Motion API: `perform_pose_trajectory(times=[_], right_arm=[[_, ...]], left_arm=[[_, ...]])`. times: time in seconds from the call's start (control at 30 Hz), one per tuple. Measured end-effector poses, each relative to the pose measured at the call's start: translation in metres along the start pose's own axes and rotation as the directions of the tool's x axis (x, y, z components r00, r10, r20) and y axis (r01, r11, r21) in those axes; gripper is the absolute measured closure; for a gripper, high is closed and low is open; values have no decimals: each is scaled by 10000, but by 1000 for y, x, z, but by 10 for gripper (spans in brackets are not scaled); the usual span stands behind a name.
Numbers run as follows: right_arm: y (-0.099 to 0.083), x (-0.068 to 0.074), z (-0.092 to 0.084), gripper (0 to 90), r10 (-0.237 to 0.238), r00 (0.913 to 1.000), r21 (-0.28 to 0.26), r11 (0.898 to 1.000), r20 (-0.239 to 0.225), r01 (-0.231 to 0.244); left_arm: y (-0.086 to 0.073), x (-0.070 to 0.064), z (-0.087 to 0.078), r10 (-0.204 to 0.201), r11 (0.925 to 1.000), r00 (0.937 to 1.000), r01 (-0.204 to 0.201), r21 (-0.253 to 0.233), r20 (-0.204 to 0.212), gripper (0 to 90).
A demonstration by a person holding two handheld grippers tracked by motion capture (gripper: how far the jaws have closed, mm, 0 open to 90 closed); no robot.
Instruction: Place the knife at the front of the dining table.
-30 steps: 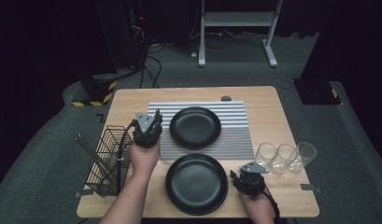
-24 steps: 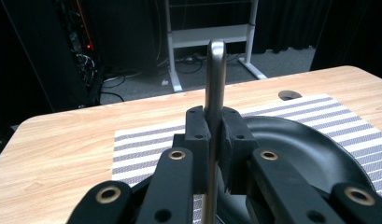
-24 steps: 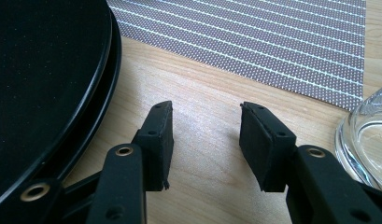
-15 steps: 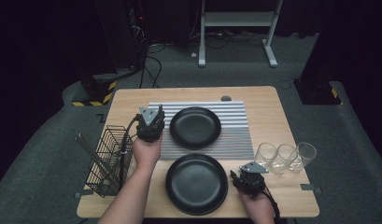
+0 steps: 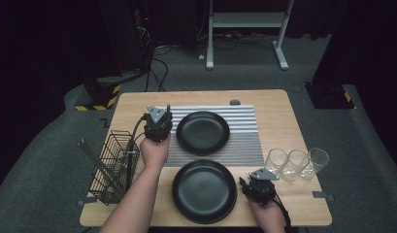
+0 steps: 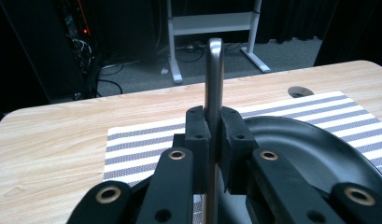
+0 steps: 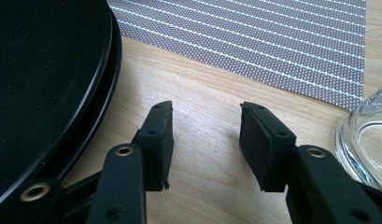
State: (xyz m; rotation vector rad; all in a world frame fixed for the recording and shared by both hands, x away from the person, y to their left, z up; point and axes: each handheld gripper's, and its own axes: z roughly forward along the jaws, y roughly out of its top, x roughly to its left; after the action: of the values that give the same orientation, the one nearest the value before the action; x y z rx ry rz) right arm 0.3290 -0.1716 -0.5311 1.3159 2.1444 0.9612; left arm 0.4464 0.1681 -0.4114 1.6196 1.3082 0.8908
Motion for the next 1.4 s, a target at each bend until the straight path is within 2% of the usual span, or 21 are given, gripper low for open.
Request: perform_pose_trajectory(times=[0.23,0.33,0.7,0.9,1.17,1.4], right_arm=[[0,0,0,543,-7,10000,0,10000,8,7],[0,0,0,543,-4,10000,-1,10000,8,4],[0,0,0,543,16,10000,2,10000,22,-16],[1,0,1,544,45,10000,10,10000,55,-45],[1,0,1,544,39,10000,11,10000,55,-39],[1,0,1,544,42,10000,10,10000,56,-42]], left_arm=[[1,7,10,-234,9995,9997,232,193,81,830],[1,8,18,-116,9993,9999,115,357,47,829],[0,16,35,-607,9963,9981,598,610,131,830],[-1,16,43,-646,9953,9978,634,733,149,830],[-3,22,57,-949,9905,9954,935,1012,97,830],[-2,24,66,-965,9896,9953,949,1085,102,830]])
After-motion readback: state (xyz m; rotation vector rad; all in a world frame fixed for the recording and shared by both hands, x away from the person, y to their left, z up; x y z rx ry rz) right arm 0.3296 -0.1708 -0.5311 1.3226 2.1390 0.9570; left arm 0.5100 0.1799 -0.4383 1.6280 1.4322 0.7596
